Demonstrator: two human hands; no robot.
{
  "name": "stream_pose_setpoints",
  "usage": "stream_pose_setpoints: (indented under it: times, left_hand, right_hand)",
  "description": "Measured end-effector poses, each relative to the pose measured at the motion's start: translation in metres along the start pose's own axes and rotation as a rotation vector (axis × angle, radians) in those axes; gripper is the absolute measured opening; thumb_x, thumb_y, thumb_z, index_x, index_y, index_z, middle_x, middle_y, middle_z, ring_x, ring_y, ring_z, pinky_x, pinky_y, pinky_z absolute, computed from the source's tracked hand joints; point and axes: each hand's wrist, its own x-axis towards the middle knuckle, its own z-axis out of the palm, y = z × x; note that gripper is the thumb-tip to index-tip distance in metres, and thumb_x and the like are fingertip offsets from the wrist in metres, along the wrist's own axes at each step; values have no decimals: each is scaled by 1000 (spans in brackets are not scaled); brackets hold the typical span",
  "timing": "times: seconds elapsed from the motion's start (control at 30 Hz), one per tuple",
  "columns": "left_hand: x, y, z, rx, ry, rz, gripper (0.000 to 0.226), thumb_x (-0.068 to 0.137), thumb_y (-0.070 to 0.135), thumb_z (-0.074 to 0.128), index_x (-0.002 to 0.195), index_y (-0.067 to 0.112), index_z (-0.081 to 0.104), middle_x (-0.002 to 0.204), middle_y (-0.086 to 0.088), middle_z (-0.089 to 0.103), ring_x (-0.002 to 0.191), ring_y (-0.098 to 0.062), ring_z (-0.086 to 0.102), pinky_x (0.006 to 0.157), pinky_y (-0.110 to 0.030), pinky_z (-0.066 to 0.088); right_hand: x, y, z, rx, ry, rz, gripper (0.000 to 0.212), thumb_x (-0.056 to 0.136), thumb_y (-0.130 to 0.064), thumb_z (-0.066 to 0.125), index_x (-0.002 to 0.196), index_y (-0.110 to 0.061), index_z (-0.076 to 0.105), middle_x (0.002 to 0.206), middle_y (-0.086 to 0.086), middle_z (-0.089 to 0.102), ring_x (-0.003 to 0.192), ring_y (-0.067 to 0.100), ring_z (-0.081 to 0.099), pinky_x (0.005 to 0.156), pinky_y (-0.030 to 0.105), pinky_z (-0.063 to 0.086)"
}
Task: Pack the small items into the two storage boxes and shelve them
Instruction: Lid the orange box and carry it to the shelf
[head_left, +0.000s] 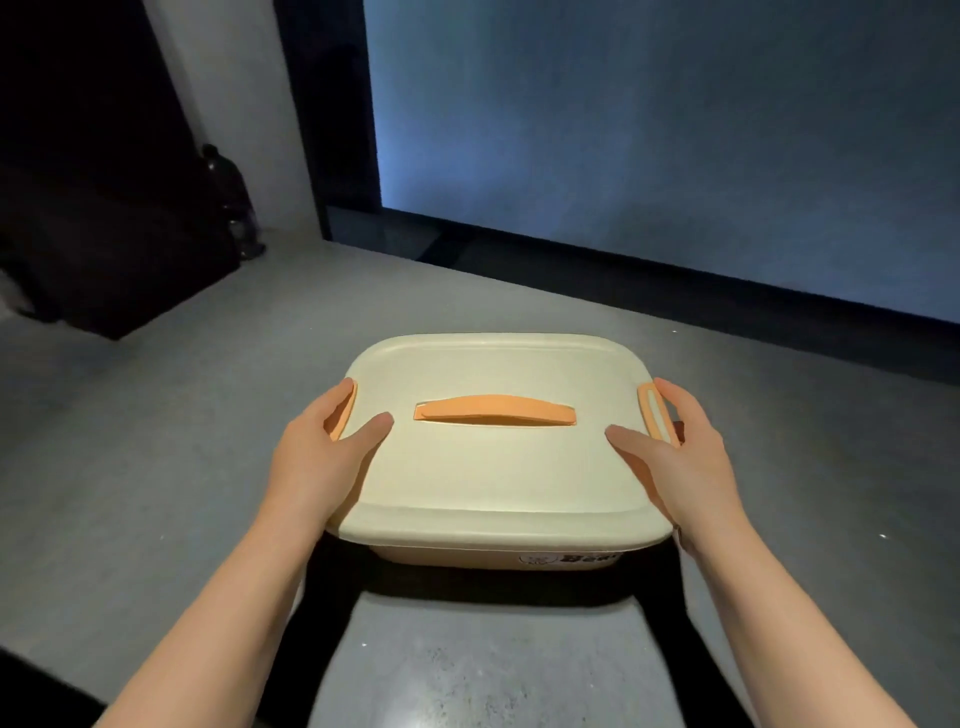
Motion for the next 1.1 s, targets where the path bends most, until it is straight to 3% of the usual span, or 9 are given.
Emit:
stream_pose_setpoints:
  times: [0.2, 0.33, 0.43, 0.53, 0.63, 0.73, 0.87, 1.1]
  left_hand:
    - [-46, -44, -97, 67, 304, -149, 65, 80, 40, 70, 139, 29, 44, 141, 6, 47, 127, -16, 45, 107, -38, 36]
    - [-102, -79, -173, 103, 556, -242, 68, 80, 42, 69, 140, 30, 41, 137, 7, 50, 122, -14, 48, 95, -27, 37]
    - [-164, -104, -229, 124, 758, -303, 69, 81, 37, 70, 141, 24, 41, 139, 6, 49, 126, -11, 46, 95, -22, 34]
    - [-243, -124, -279, 156, 940, -376, 68, 81, 37, 70, 141, 25, 41, 141, 4, 48, 128, -13, 45, 102, -30, 37]
    - [-333, -139, -319, 181, 1109, -503, 67, 83, 41, 66, 142, 30, 38, 142, 4, 46, 127, -20, 46, 100, -40, 41]
    - [-426, -149, -346, 171, 1288, -627, 66, 82, 43, 66, 141, 35, 38, 140, 4, 48, 121, -23, 51, 96, -39, 43]
    - [-548, -164, -363, 174, 1555, -733, 64, 81, 40, 68, 138, 29, 42, 133, 4, 53, 119, -20, 49, 85, -32, 38]
    - [-711, -178, -349, 136, 1864, -948, 63, 80, 36, 70, 137, 24, 45, 133, 1, 55, 120, -22, 50, 86, -29, 36]
  right_hand:
    - [-29, -29, 90, 26, -323, -119, 64, 75, -19, 77, 130, -35, 49, 105, -14, 57, 104, 23, 58, 93, 47, 49]
    - [-73, -66, 164, 61, -586, -227, 60, 74, -18, 79, 121, -40, 50, 100, -16, 57, 101, 23, 59, 90, 45, 49]
    - [-130, -92, 217, 77, -793, -327, 66, 69, -24, 82, 125, -38, 50, 101, -17, 58, 98, 18, 59, 84, 40, 50]
    - [-204, -112, 260, 105, -993, -410, 69, 65, -28, 82, 126, -35, 51, 105, -16, 60, 99, 14, 59, 82, 35, 50]
    - [-295, -124, 295, 113, -1171, -477, 73, 66, -24, 83, 131, -36, 50, 114, -13, 60, 105, 16, 59, 90, 41, 50]
    - [-396, -128, 316, 128, -1353, -496, 86, 55, -37, 83, 134, -39, 47, 121, -8, 60, 109, 19, 59, 93, 45, 50]
    - [-529, -131, 321, 141, -1606, -588, 80, 70, -18, 84, 139, -29, 46, 128, -2, 56, 115, 21, 54, 97, 43, 46]
    - [-715, -113, 299, 108, -1984, -685, 82, 67, -18, 85, 138, -34, 47, 128, -6, 55, 115, 19, 54, 99, 46, 46]
